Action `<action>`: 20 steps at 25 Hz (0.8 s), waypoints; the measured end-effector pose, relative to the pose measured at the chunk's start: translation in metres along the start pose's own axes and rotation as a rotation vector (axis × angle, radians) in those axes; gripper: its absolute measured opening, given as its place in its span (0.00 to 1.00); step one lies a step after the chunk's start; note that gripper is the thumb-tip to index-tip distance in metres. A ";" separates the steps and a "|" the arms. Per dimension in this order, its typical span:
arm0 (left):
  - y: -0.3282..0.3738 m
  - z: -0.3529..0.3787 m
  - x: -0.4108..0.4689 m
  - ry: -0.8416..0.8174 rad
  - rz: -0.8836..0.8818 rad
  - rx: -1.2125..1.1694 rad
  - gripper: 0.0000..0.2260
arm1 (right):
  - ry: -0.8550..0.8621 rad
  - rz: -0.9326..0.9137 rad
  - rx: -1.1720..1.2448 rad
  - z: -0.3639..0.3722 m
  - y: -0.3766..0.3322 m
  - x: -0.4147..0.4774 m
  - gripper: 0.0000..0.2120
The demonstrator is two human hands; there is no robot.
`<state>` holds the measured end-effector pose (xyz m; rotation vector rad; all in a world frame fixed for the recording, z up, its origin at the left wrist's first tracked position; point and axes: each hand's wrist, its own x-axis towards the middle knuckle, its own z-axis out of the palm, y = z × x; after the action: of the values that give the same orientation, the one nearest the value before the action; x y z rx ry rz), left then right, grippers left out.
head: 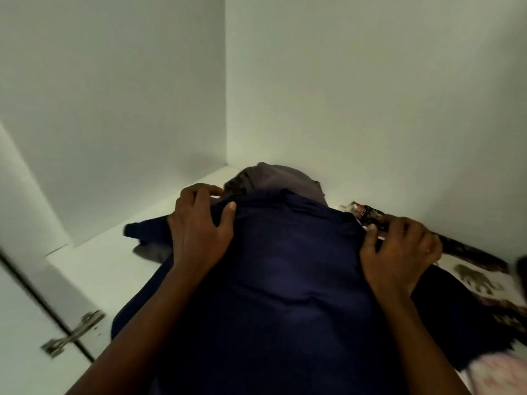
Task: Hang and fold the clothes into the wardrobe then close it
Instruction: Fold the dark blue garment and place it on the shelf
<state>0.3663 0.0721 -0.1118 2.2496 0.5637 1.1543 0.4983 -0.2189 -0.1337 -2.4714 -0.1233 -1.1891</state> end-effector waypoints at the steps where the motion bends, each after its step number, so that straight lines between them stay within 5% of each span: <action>1: -0.002 -0.020 -0.008 0.060 -0.073 0.022 0.14 | 0.003 -0.116 0.139 -0.002 -0.018 0.005 0.11; 6: -0.038 -0.078 -0.012 -0.053 -0.455 -0.088 0.28 | -0.506 -0.461 0.764 0.001 -0.141 0.016 0.07; 9: -0.051 -0.096 -0.005 -0.259 -0.586 -0.215 0.36 | -0.943 -0.578 0.578 0.020 -0.190 0.015 0.23; 12: -0.059 -0.106 0.004 -0.283 -0.707 -0.184 0.36 | -1.003 -0.479 0.450 0.051 -0.197 0.008 0.27; 16: -0.063 -0.111 0.012 -0.235 -0.908 -0.210 0.25 | -1.010 -0.273 0.531 0.071 -0.196 0.009 0.20; 20: -0.055 -0.108 0.015 -0.317 -1.026 -0.196 0.26 | -0.992 -0.239 0.501 0.072 -0.200 0.014 0.16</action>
<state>0.2783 0.1525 -0.0861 1.5411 1.1961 0.3017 0.5110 -0.0083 -0.1015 -2.3596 -0.8735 0.1184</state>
